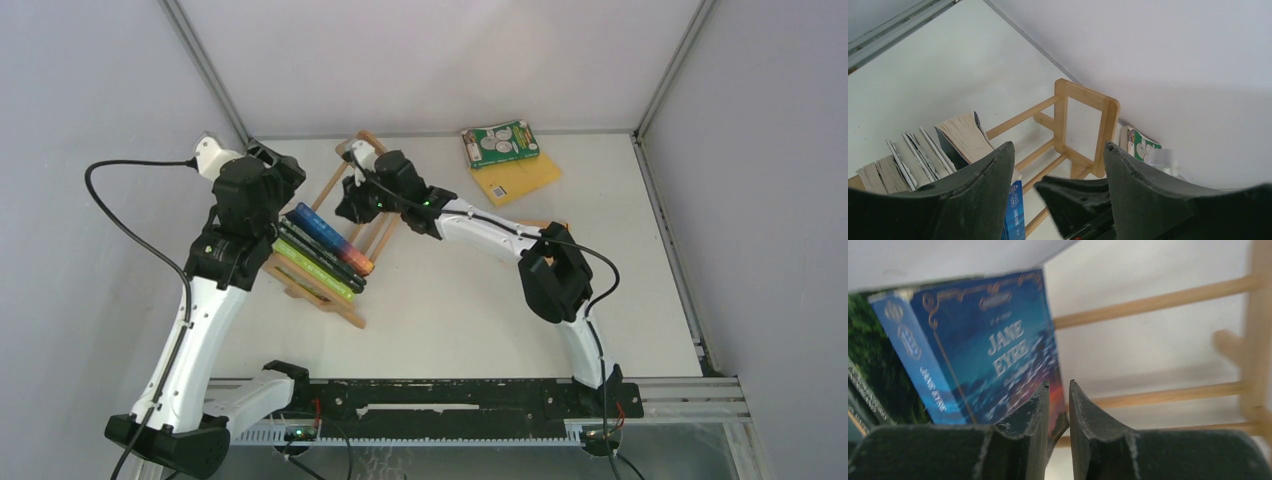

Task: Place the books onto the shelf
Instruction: Adjust the book on the shelf.

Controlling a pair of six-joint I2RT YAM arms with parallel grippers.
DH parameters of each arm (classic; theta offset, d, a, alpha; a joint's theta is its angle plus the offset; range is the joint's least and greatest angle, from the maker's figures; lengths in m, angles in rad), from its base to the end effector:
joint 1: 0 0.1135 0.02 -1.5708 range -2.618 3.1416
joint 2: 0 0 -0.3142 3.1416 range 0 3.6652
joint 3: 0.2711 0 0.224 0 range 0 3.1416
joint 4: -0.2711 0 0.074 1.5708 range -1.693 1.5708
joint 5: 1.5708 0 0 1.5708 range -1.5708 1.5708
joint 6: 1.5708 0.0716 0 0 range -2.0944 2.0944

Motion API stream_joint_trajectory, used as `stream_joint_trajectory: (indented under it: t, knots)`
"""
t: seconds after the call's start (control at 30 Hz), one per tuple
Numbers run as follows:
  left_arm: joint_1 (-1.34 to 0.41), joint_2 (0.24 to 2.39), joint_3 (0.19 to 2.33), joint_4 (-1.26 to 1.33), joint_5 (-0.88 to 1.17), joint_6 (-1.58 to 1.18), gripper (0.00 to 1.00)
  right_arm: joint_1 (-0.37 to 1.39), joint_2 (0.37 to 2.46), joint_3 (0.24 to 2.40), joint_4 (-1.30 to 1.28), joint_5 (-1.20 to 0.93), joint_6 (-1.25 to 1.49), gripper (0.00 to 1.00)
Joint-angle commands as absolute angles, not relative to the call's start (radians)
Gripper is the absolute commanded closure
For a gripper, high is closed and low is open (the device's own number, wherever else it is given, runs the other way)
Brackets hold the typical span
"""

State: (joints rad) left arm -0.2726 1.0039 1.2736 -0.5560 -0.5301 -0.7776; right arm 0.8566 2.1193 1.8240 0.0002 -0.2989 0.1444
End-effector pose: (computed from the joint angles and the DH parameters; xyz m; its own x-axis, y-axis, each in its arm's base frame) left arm 0.1769 -0.0119 0.4555 -0.0291 -0.6204 -0.7838 -0.3581 0.7385 -0.5713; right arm 0.3404 0.4249 0.3348 -0.3190 -0.1580 -0.9345 -0.8698 0.4404 0.2224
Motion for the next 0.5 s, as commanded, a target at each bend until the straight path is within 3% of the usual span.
stream_joint_trajectory:
  t: [0.0,0.47]
  knots:
    - [-0.268,0.965,1.271,-0.529,-0.566,-0.772,0.30,0.897,2.125,1.876,-0.062,-0.399,0.163,0.73]
    - [-0.269,0.953,1.253,-0.523,-0.555,-0.802,0.31,0.919,2.076,1.830,-0.097,-0.433,0.170,0.71]
